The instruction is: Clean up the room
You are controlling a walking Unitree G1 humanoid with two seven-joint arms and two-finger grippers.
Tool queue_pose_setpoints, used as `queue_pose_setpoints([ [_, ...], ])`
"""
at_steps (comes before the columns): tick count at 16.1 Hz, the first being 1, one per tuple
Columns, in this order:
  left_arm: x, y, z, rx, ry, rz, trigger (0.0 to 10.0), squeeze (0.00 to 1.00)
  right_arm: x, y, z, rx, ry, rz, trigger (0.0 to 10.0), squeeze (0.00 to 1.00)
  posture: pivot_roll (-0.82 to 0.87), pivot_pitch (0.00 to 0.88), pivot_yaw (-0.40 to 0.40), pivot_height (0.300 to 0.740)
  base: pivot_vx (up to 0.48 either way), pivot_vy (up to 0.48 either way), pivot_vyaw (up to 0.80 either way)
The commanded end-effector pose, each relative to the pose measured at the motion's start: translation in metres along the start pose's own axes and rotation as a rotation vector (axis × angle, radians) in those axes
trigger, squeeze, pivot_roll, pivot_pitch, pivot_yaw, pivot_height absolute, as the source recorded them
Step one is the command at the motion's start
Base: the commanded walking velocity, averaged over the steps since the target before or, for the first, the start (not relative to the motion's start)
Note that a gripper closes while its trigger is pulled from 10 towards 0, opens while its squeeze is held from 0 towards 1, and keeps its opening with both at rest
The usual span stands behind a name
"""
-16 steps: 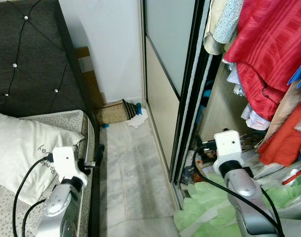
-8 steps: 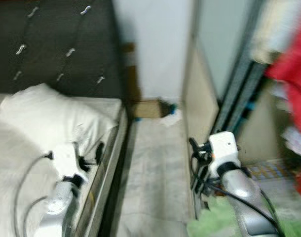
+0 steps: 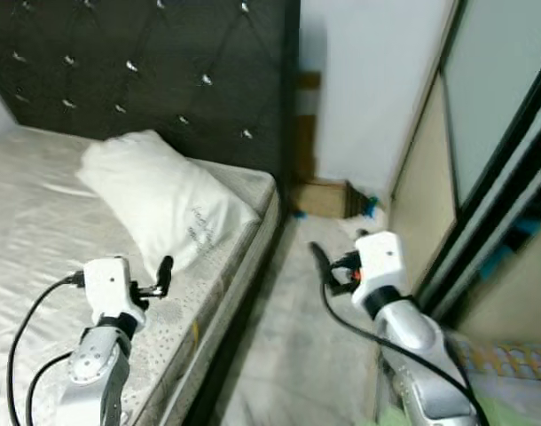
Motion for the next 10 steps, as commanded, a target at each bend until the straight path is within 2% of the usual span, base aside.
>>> queue_pose_setpoints([
  [1,-0.0013,-0.0037,-0.0012,-0.006,-0.001,-0.004,10.0,0.00,0.0020,-0.0052,0.0004,-0.004,-0.012,-0.006,10.0,0.00,-0.18,0.000,0.050,0.740,0.000,0.000,0.80],
  [10,-0.0011,-0.0051,-0.0079,-0.011,-0.007,-0.003,10.0,0.00,0.0072,0.0019,-0.0028,0.040,-0.045,-0.011,10.0,0.00,-0.18,0.000,0.051,0.740,0.000,0.000,0.80],
])
Point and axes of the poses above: a point about 5 cm out from each wrist's last joint towards the gripper, its own z axis pointing back from the gripper into the wrist, its own x axis along the axis of the wrist's last joint, y = z × x, the point moved 2 cm from there along -z, pointing out of the wrist towards the gripper, and after that the axes turned 9 degrees about z, right-handed, at the moved point
